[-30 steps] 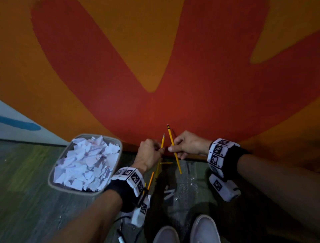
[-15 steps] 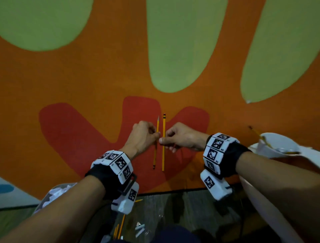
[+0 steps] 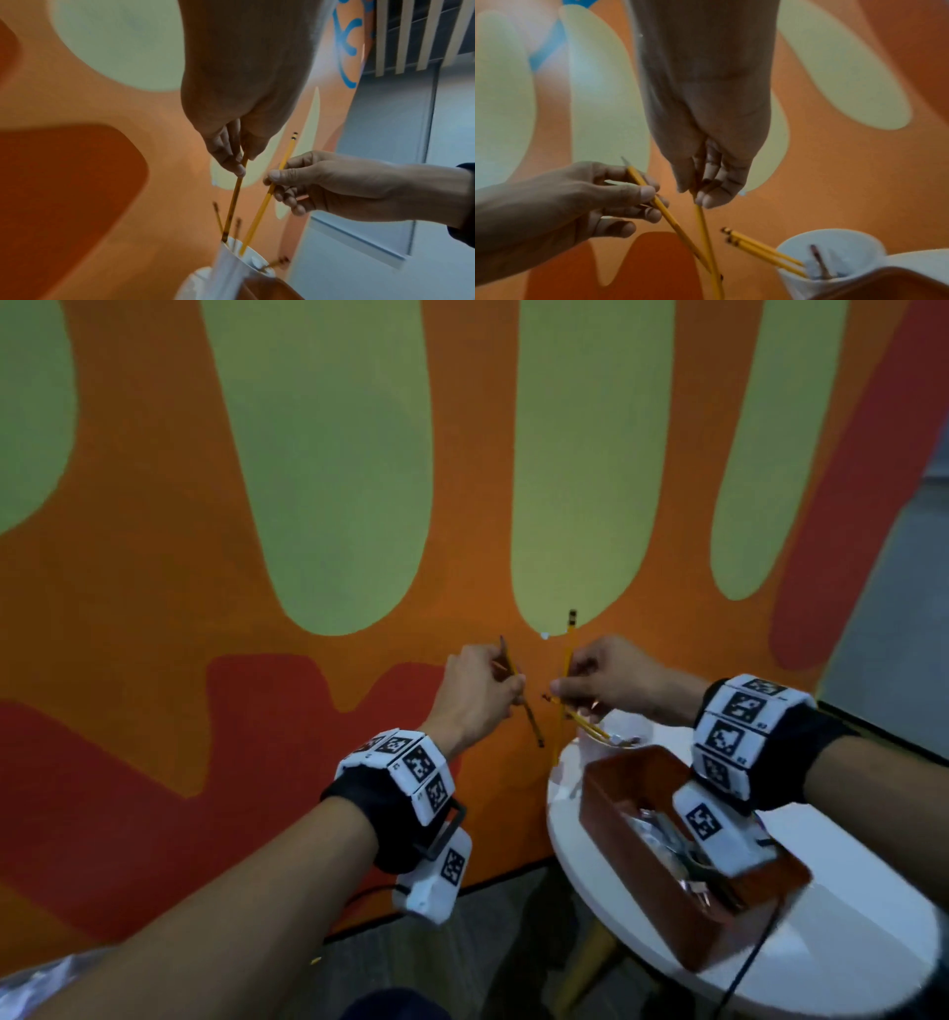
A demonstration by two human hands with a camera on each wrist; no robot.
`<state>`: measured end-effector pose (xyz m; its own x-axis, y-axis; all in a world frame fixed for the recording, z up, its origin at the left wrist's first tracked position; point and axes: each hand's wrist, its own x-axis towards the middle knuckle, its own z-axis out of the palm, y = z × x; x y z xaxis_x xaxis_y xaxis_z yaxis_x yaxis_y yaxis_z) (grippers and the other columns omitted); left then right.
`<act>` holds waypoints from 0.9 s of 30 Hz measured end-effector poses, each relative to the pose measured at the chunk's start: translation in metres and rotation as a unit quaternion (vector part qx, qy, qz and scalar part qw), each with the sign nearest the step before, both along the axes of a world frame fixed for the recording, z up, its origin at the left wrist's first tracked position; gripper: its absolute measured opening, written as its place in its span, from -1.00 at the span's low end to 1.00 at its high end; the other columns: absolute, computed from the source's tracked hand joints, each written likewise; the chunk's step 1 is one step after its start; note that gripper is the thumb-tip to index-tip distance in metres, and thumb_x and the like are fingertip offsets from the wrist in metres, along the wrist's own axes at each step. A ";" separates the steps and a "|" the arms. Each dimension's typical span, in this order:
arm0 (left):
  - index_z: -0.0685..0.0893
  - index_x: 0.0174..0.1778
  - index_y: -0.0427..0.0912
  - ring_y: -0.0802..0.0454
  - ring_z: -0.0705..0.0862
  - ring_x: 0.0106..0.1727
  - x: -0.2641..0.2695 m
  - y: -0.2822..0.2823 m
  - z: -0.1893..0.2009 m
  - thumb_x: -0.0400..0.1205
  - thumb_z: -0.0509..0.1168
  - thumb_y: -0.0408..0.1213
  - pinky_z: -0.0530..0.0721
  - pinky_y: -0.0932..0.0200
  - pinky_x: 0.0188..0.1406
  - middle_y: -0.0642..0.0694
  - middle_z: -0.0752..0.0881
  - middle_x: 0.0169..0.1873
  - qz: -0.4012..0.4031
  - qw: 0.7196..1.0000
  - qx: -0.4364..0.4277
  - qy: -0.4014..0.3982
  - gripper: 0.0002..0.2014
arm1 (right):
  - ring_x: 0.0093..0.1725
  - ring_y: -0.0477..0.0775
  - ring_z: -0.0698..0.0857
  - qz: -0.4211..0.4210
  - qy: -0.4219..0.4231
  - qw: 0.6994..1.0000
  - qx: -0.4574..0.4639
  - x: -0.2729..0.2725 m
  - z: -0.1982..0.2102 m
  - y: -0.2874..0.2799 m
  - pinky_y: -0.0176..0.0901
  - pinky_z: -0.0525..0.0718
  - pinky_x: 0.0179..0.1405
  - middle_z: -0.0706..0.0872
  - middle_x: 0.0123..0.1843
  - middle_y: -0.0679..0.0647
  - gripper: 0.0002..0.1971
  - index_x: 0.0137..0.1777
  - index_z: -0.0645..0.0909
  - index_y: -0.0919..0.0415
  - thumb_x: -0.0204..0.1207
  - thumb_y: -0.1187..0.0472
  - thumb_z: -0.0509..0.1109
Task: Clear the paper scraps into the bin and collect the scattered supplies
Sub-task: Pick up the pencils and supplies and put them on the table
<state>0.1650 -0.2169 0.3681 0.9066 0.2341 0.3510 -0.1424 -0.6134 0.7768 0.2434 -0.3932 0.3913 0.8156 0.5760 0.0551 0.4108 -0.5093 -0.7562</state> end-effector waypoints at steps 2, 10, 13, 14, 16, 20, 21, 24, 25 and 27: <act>0.70 -0.07 -0.26 0.07 0.81 -0.26 0.015 -0.024 -0.004 0.70 0.37 -0.31 0.84 -0.03 -0.21 -0.13 0.80 -0.30 -0.027 0.999 -0.036 -0.006 -0.91 | -0.35 0.17 0.70 -0.056 -0.036 0.998 0.009 0.016 -0.001 -0.030 0.01 0.74 -0.36 0.74 -0.35 0.28 -0.78 -0.13 0.68 0.51 0.60 0.29 0.47; 0.68 -0.20 0.09 -0.09 0.77 -0.06 0.078 -0.065 -0.043 0.61 0.31 -0.14 0.80 -0.14 -0.10 0.01 0.79 -0.25 -0.029 0.999 -0.025 -0.021 -0.91 | -0.32 0.16 0.77 -0.155 -0.099 0.983 -0.012 0.049 -0.036 -0.068 -0.05 0.76 -0.36 0.78 -0.28 0.27 -0.78 -0.14 0.70 0.40 0.66 0.25 0.38; 0.64 -0.25 0.13 -0.19 0.73 -0.03 0.098 -0.067 -0.054 0.58 0.29 -0.15 0.78 -0.20 -0.08 0.01 0.76 -0.27 -0.016 1.000 0.001 -0.011 -0.89 | -0.25 0.22 0.79 -0.187 -0.115 0.976 0.010 0.062 -0.039 -0.069 0.09 0.80 -0.27 0.79 -0.25 0.28 -0.82 -0.11 0.71 0.36 0.65 0.25 0.38; 0.65 -0.25 0.07 -0.21 0.72 -0.05 0.101 -0.068 -0.055 0.59 0.29 -0.21 0.77 -0.20 -0.07 -0.01 0.75 -0.30 -0.013 1.000 0.013 -0.002 -0.88 | -0.22 0.24 0.79 -0.189 -0.113 0.975 0.003 0.066 -0.041 -0.068 0.14 0.81 -0.22 0.79 -0.23 0.27 -0.83 -0.09 0.71 0.35 0.65 0.25 0.38; 0.71 -0.20 -0.09 -0.25 0.70 -0.01 0.107 -0.071 -0.055 0.61 0.32 -0.33 0.74 -0.21 -0.02 -0.07 0.75 -0.28 -0.020 0.999 0.035 0.024 -0.89 | -0.18 0.24 0.79 -0.183 -0.102 0.977 -0.031 0.070 -0.046 -0.066 0.20 0.80 -0.16 0.79 -0.21 0.25 -0.84 -0.07 0.72 0.32 0.64 0.23 0.40; 0.78 0.11 -0.23 -0.20 0.72 0.13 0.110 -0.068 -0.050 0.61 0.42 -0.34 0.74 -0.15 0.15 -0.18 0.80 -0.04 -0.030 0.996 0.066 0.059 -0.82 | -0.28 0.27 0.76 -0.148 -0.093 0.979 -0.101 0.072 -0.053 -0.060 0.10 0.73 -0.30 0.77 -0.33 0.19 -0.82 -0.14 0.74 0.30 0.58 0.18 0.47; 0.78 0.15 -0.26 -0.15 0.72 0.13 0.109 -0.066 -0.048 0.60 0.44 -0.32 0.74 -0.10 0.17 -0.18 0.81 -0.02 -0.033 0.995 0.077 0.058 -0.78 | -0.31 0.20 0.74 -0.138 -0.101 0.978 -0.117 0.071 -0.052 -0.059 0.00 0.67 -0.36 0.75 -0.36 0.13 -0.82 -0.14 0.76 0.30 0.56 0.17 0.49; 0.80 0.18 -0.23 -0.05 0.73 0.13 0.096 -0.049 -0.039 0.58 0.47 -0.24 0.74 -0.02 0.20 -0.13 0.82 0.01 -0.041 0.993 0.103 0.038 -0.72 | -0.21 0.06 0.70 -0.121 -0.126 0.974 -0.141 0.066 -0.044 -0.053 -0.12 0.61 -0.29 0.77 -0.24 0.10 -0.77 -0.08 0.79 0.26 0.51 0.07 0.55; 0.80 0.18 -0.22 -0.03 0.73 0.12 0.090 -0.041 -0.036 0.58 0.47 -0.21 0.73 -0.01 0.21 -0.11 0.82 0.01 -0.041 0.993 0.110 0.031 -0.72 | -0.14 0.08 0.72 -0.117 -0.137 0.973 -0.144 0.064 -0.041 -0.049 -0.08 0.65 -0.19 0.79 -0.17 0.13 -0.74 -0.06 0.79 0.25 0.51 0.02 0.54; 0.81 0.14 -0.19 -0.02 0.74 0.07 0.075 -0.024 -0.032 0.60 0.45 -0.16 0.71 0.01 0.20 -0.08 0.83 -0.02 -0.035 0.992 0.116 0.018 -0.75 | -0.06 0.11 0.72 -0.107 -0.166 0.971 -0.137 0.057 -0.034 -0.038 -0.03 0.67 -0.10 0.80 -0.09 0.14 -0.69 -0.03 0.79 0.23 0.52 -0.05 0.52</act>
